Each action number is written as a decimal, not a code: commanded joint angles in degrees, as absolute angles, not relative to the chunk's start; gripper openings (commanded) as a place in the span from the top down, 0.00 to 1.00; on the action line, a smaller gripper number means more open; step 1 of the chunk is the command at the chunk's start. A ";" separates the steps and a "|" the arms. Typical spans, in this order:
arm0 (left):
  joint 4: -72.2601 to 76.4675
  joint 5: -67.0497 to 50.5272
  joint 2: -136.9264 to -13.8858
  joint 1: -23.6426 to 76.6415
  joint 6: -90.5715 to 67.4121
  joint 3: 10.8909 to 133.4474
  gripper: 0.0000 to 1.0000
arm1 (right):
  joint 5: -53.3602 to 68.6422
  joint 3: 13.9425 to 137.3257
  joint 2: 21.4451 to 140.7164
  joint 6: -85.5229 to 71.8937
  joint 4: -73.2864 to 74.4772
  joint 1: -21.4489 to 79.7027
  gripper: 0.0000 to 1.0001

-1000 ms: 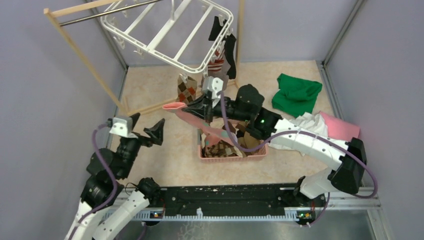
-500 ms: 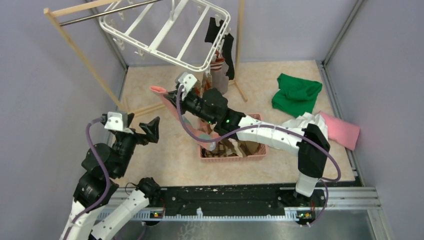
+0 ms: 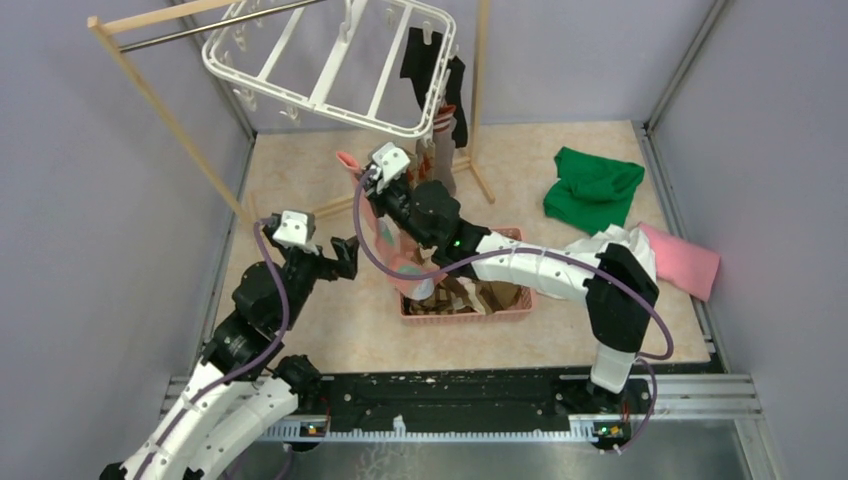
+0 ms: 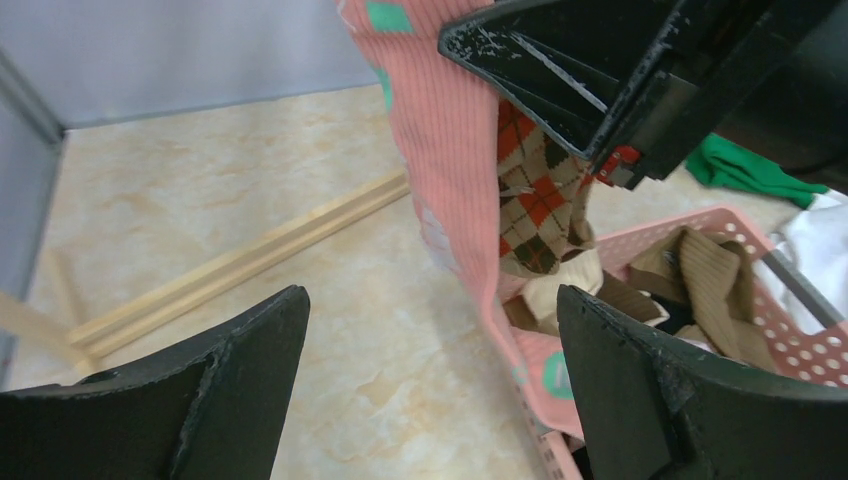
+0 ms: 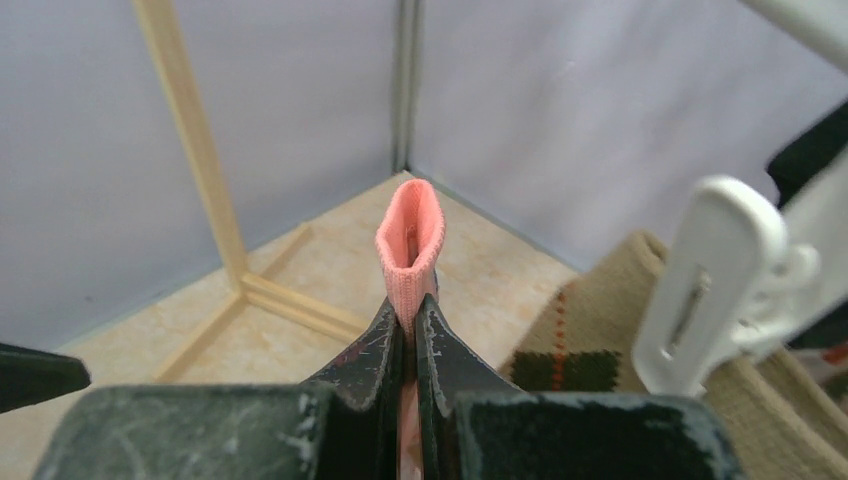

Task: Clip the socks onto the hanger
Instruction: Adjust the hanger at the center of the board.

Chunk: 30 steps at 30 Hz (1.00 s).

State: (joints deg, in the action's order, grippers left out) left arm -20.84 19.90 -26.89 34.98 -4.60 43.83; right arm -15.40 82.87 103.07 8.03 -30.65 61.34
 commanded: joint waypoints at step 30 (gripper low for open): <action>101.25 -53.34 -73.01 -14.30 -67.98 37.13 0.01 | -7.68 68.44 85.07 5.32 -33.28 45.94 1.00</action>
State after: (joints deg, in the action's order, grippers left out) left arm 81.41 -49.23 -65.28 -12.78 -56.23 31.83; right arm -9.80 68.66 88.73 6.55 -30.81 46.48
